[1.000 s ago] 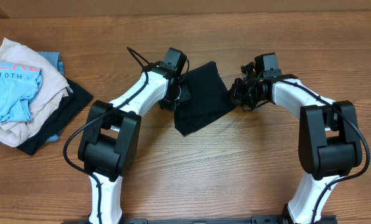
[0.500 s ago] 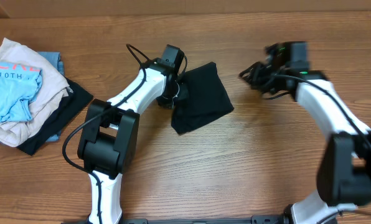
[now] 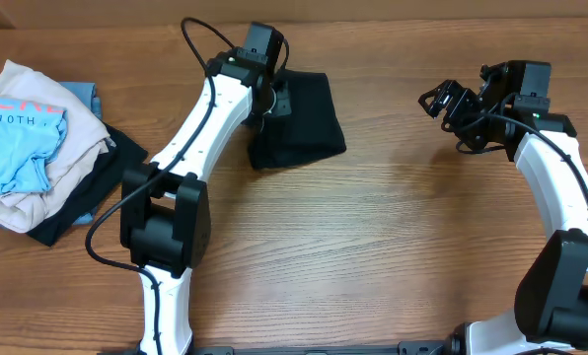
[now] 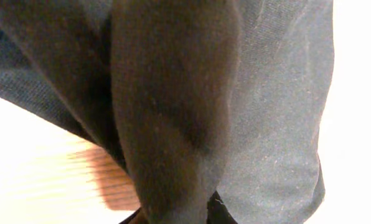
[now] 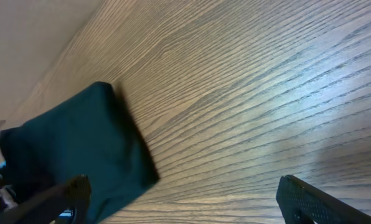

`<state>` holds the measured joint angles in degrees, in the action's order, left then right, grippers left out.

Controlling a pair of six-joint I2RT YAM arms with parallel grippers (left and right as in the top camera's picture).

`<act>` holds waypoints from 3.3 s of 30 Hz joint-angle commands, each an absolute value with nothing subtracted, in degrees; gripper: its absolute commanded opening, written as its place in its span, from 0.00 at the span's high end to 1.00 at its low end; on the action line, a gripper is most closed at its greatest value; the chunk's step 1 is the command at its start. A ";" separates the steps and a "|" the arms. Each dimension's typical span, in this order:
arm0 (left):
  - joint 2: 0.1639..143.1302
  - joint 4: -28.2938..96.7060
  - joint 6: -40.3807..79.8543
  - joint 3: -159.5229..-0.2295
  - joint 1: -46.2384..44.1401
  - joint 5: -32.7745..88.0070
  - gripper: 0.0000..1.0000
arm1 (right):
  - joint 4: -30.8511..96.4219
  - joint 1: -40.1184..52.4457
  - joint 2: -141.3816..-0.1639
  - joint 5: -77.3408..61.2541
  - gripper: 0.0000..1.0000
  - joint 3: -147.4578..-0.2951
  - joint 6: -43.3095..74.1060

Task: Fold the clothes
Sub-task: 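Carry the folded black shirt with the left gripper onto the left clothes pile, then release the shirt on the pile and press it down with the left gripper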

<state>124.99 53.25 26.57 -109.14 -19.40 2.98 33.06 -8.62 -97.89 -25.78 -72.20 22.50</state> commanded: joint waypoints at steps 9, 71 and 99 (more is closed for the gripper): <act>115.44 55.72 24.16 -114.08 -14.85 -9.26 0.96 | 32.91 -8.86 -97.84 -24.86 0.00 -72.44 22.48; 109.62 53.95 22.72 -112.46 38.17 8.38 0.96 | 32.91 -8.86 -97.84 -24.86 0.00 -72.44 22.48; 110.72 75.53 10.83 -125.36 45.78 25.58 0.96 | 32.91 -8.86 -97.84 -24.86 0.00 -72.44 22.48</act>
